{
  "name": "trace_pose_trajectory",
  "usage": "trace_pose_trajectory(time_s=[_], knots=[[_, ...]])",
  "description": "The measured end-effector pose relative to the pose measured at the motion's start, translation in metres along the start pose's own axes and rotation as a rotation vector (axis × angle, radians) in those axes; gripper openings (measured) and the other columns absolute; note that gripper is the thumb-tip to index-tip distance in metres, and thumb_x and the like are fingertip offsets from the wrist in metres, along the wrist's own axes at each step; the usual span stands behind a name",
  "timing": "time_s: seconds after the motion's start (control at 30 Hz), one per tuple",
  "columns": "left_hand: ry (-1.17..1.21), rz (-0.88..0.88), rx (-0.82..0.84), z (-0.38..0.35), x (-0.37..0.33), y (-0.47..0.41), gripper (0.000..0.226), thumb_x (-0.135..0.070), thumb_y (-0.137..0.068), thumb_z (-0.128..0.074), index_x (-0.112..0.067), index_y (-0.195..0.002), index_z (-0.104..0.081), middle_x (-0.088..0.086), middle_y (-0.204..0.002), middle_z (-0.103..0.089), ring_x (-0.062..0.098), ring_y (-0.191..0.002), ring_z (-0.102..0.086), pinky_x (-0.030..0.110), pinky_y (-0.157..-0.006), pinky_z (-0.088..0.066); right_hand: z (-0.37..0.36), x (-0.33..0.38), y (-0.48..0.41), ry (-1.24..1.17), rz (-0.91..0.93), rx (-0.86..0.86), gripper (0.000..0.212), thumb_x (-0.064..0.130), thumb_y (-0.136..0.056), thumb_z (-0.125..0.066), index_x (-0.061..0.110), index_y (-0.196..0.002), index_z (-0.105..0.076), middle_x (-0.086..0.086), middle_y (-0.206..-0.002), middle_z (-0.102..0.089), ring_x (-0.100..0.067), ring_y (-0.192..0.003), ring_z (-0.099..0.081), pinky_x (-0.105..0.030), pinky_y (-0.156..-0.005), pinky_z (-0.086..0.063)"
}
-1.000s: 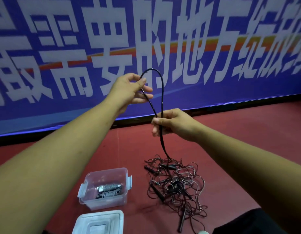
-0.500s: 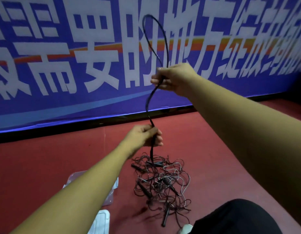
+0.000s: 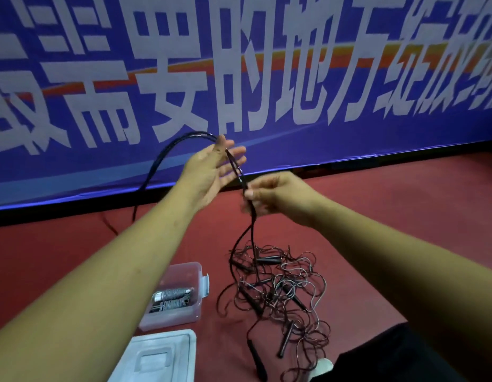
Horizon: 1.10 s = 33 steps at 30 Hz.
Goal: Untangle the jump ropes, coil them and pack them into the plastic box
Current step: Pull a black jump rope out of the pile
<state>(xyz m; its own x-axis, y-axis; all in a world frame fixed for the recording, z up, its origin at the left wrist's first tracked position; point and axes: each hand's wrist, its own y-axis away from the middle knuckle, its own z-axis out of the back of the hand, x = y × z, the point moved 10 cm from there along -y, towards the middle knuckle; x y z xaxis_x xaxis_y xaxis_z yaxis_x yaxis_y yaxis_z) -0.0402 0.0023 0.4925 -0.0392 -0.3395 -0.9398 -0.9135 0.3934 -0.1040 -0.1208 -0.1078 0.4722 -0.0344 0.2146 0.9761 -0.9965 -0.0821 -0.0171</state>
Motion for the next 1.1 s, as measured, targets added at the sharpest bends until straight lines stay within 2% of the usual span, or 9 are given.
trace_pose_trajectory(time_s=[0.1, 0.23, 0.3, 0.43, 0.6, 0.7, 0.83, 1.0, 1.1], knots=[[-0.173, 0.171, 0.263, -0.011, 0.052, 0.024, 0.074, -0.067, -0.080, -0.051, -0.014, -0.131, -0.054, 0.011, -0.128, -0.066, 0.025, -0.120, -0.062, 0.044, -0.102, -0.047, 0.014, 0.038, -0.010, -0.124, 0.060, -0.123, 0.015, 0.008, -0.092, -0.064, 0.000, -0.104, -0.067, -0.012, -0.087, -0.074, -0.021, -0.077, -0.071, -0.036, -0.074, -0.055], [-0.404, 0.295, 0.509, -0.014, 0.125, 0.062, 0.028, -0.030, -0.088, -0.067, -0.012, -0.110, -0.066, 0.008, -0.109, -0.074, 0.019, -0.107, -0.068, 0.040, -0.103, -0.047, 0.034, 0.072, -0.021, -0.151, 0.086, -0.243, 0.012, 0.011, -0.094, -0.063, 0.004, -0.104, -0.066, -0.009, -0.085, -0.075, -0.022, -0.082, -0.074, -0.041, -0.081, -0.056], [-0.478, 0.275, 0.468, -0.004, 0.139, 0.064, 0.010, -0.013, -0.097, -0.056, -0.009, -0.100, -0.065, 0.007, -0.096, -0.076, 0.018, -0.096, -0.070, 0.039, -0.100, -0.051, 0.044, 0.075, -0.028, -0.188, 0.076, -0.298, 0.009, 0.010, -0.094, -0.061, 0.005, -0.102, -0.064, -0.010, -0.085, -0.074, -0.023, -0.083, -0.074, -0.041, -0.082, -0.057], [-0.314, 0.238, 0.168, 0.023, 0.121, 0.046, 0.017, -0.010, -0.102, -0.047, -0.007, -0.094, -0.061, 0.007, -0.083, -0.076, 0.020, -0.082, -0.074, 0.031, -0.074, -0.061, 0.063, 0.046, -0.037, -0.340, 0.023, -0.414, 0.015, 0.018, -0.093, -0.066, 0.004, -0.097, -0.065, -0.014, -0.093, -0.070, -0.030, -0.089, -0.072, -0.037, -0.082, -0.060], [-0.051, 0.129, 0.017, 0.032, 0.066, 0.020, 0.019, -0.009, -0.103, -0.044, -0.007, -0.094, -0.060, 0.005, -0.078, -0.073, 0.015, -0.076, -0.074, 0.030, -0.066, -0.061, 0.012, -0.040, -0.029, -0.109, -0.189, -0.024, 0.049, 0.046, -0.087, -0.064, 0.008, -0.118, -0.061, -0.008, -0.112, -0.071, -0.023, -0.109, -0.067, -0.045, -0.102, -0.048], [-0.057, 0.106, 0.052, 0.031, 0.049, 0.009, 0.017, -0.012, -0.103, -0.046, -0.007, -0.096, -0.060, 0.006, -0.083, -0.075, 0.020, -0.085, -0.075, 0.031, -0.067, -0.061, -0.023, -0.083, -0.017, 0.021, -0.198, 0.146, 0.036, 0.031, -0.092, -0.063, 0.013, -0.124, -0.063, -0.004, -0.115, -0.073, -0.015, -0.111, -0.067, -0.038, -0.102, -0.046], [-0.088, 0.064, 0.026, 0.043, 0.038, -0.005, 0.017, -0.022, -0.101, -0.052, -0.007, -0.099, -0.059, 0.007, -0.089, -0.075, 0.023, -0.091, -0.074, 0.032, -0.075, -0.061, -0.028, -0.099, -0.020, 0.044, -0.106, 0.014, 0.020, 0.015, -0.100, -0.054, 0.002, -0.108, -0.066, -0.014, -0.101, -0.074, -0.019, -0.091, -0.071, -0.031, -0.084, -0.055], [-0.103, 0.160, 0.156, 0.057, 0.087, 0.011, 0.099, -0.065, -0.049, -0.085, -0.008, -0.125, -0.056, 0.013, -0.126, -0.067, 0.023, -0.120, -0.063, 0.037, -0.100, -0.052, -0.015, -0.066, -0.038, -0.228, -0.067, -0.188, 0.015, 0.017, -0.100, -0.054, 0.010, -0.095, -0.066, -0.011, -0.088, -0.073, -0.024, -0.076, -0.071, -0.037, -0.074, -0.057], [-0.309, 0.301, 0.408, 0.045, 0.146, 0.042, 0.061, -0.046, -0.071, -0.080, -0.016, -0.121, -0.062, 0.006, -0.123, -0.070, 0.019, -0.121, -0.061, 0.036, -0.106, -0.044, -0.018, -0.045, -0.052, -0.249, -0.056, -0.202, 0.014, 0.020, -0.099, -0.056, 0.009, -0.098, -0.064, -0.008, -0.084, -0.075, -0.022, -0.076, -0.072, -0.040, -0.078, -0.055]])
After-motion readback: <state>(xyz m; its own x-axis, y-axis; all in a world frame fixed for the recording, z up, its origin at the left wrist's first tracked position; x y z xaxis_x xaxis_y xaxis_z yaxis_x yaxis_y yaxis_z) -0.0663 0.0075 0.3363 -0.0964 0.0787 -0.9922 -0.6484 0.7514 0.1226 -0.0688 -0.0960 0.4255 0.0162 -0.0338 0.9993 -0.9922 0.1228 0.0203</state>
